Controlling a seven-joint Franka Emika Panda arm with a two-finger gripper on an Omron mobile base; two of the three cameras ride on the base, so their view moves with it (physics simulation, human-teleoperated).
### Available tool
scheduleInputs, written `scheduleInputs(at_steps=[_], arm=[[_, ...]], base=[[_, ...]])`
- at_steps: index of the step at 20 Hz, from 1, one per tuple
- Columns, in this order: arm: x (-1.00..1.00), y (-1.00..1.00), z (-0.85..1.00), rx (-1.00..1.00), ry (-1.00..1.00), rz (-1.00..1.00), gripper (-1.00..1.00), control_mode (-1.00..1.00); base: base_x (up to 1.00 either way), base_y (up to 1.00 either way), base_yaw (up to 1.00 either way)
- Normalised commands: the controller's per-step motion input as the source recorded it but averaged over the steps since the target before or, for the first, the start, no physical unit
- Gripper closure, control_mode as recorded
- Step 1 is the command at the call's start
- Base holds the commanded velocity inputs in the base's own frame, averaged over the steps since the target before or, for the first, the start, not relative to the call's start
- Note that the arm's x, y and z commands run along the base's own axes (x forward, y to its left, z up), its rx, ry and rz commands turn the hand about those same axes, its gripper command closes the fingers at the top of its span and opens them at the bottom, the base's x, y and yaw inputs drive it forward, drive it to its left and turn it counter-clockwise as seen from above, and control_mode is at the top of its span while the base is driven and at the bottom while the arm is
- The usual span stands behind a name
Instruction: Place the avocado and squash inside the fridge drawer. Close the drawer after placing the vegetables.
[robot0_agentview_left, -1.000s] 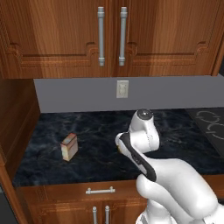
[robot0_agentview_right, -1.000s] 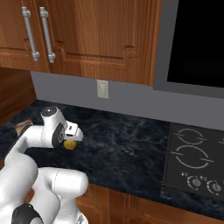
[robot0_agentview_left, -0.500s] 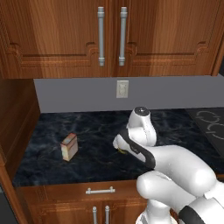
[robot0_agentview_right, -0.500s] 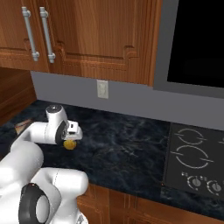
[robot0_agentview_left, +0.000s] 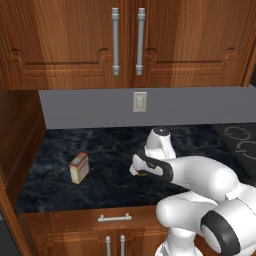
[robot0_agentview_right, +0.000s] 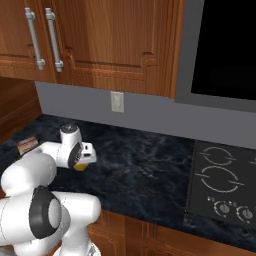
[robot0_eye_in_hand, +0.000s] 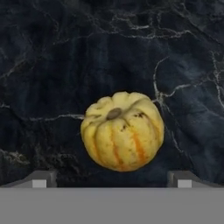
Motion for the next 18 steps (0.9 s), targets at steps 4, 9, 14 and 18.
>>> scheduleInputs(at_steps=[4,9,14,18], arm=[[0.3,0.0,-0.14,0.0,0.0,0.01,-1.0,-1.0],[0.39,0.0,-0.07,0.0,0.0,0.0,-1.0,-1.0],[0.25,0.03,-0.06,0.0,0.0,0.0,-1.0,-1.0],[-0.01,0.03,-0.3,0.0,0.0,0.0,-1.0,-1.0]], base=[[0.0,0.0,0.0],[0.0,0.0,0.0],[0.0,0.0,0.0],[0.0,0.0,0.0]])
